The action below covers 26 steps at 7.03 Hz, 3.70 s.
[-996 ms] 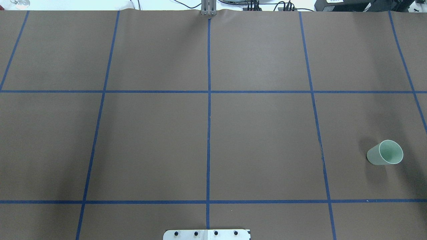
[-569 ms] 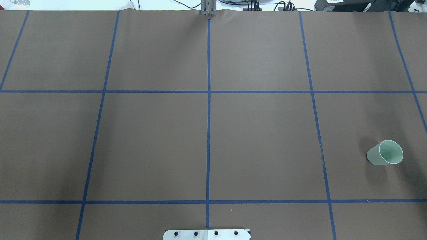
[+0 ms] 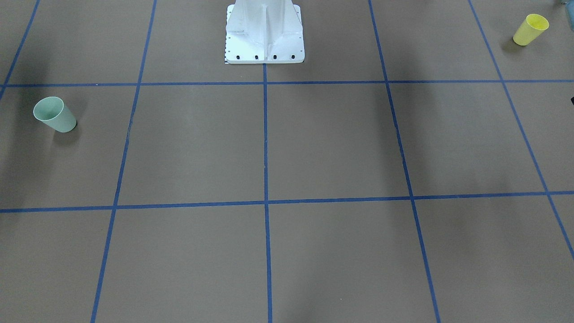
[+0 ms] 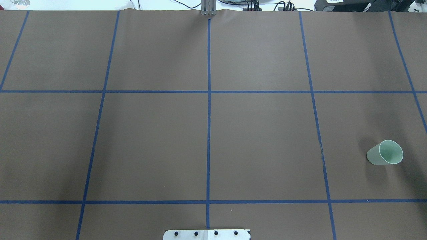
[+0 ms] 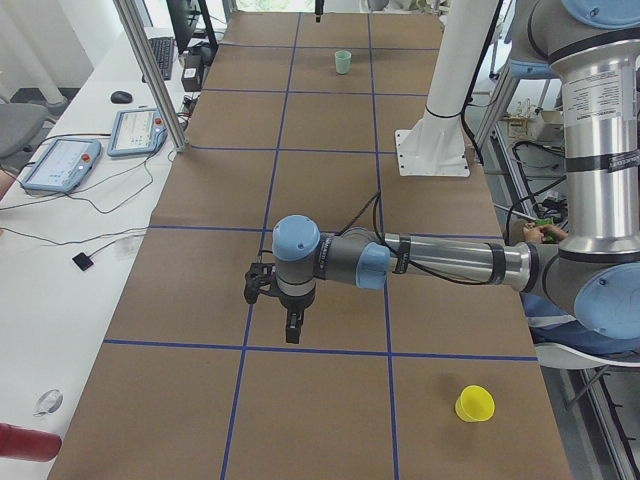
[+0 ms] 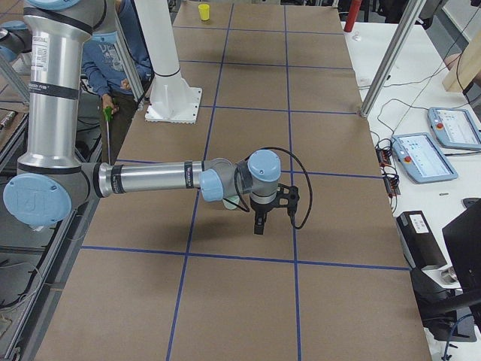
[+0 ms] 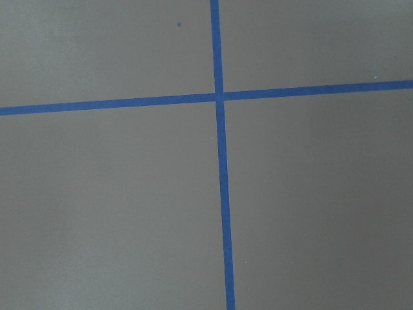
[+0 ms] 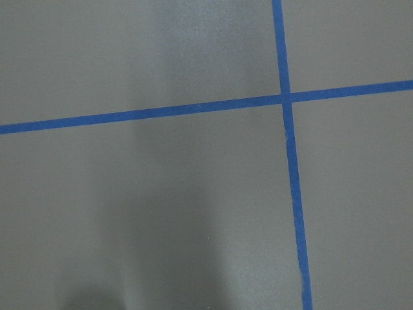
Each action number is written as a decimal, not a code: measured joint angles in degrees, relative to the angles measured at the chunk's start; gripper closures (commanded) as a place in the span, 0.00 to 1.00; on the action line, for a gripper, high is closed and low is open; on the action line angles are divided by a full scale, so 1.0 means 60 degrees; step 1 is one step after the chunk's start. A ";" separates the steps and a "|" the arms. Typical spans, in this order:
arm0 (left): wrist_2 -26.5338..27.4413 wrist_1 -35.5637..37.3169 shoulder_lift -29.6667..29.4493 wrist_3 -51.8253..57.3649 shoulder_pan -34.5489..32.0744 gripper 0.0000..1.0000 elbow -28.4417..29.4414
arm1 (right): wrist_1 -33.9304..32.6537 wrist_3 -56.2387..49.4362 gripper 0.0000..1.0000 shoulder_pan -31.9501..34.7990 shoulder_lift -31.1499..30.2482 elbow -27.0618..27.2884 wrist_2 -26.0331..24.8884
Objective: Transfer and stack yellow cup on green cup
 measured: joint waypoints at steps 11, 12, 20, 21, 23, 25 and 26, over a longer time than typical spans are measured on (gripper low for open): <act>-0.0583 -0.0045 0.0416 -0.0024 0.0027 0.00 -0.0779 | 0.0081 -0.0025 0.00 0.0005 0.0087 0.0320 0.0050; -0.0585 -0.0041 0.0500 -0.0033 0.0032 0.00 -0.0805 | 0.0089 -0.0078 0.00 0.0003 0.0107 0.0261 0.0083; 0.0156 -0.2051 0.0758 -0.7403 0.0957 0.00 0.0117 | 0.0946 -0.0018 0.00 -0.0371 0.0110 0.0025 0.0252; 0.0792 -0.2644 0.0914 -0.9406 0.1711 0.00 0.0183 | 0.1203 -0.0001 0.00 -0.0485 0.0090 -0.0011 0.0261; 0.2668 -0.3611 0.1436 -1.2957 0.3800 0.00 0.0212 | 0.1358 0.0008 0.00 -0.0921 0.0107 -0.0015 0.0244; 0.4556 -0.3852 0.2335 -1.6050 0.5604 0.01 0.0179 | 0.1387 0.0014 0.00 -0.1263 0.0175 -0.0014 0.0208; 0.5555 -0.3655 0.2829 -1.7804 0.6683 0.01 0.0102 | 0.1388 0.0044 0.00 -0.1391 0.0241 -0.0002 0.0194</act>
